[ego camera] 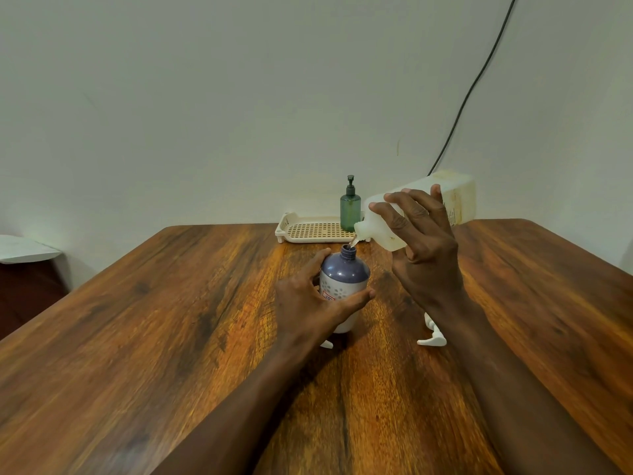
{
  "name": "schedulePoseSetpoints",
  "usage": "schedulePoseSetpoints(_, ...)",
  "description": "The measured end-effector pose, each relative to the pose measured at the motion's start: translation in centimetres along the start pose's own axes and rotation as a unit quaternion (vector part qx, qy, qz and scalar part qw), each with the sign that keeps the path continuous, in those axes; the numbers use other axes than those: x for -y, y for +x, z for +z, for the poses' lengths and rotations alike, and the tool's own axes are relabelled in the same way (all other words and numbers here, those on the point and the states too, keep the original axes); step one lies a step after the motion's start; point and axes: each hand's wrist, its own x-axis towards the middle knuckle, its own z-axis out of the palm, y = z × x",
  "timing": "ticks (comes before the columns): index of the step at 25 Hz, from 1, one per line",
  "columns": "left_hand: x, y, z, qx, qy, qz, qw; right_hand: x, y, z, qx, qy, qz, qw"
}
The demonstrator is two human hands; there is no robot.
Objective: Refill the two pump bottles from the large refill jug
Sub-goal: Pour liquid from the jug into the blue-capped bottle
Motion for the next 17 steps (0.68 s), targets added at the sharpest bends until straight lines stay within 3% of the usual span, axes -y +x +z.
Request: schedulePoseSetpoints(17,0.37,0.07,0.09,0.005,0.002,-0.009,1.0,0.06,0.04,-0.02,0.002,0.002,0.002,1.0)
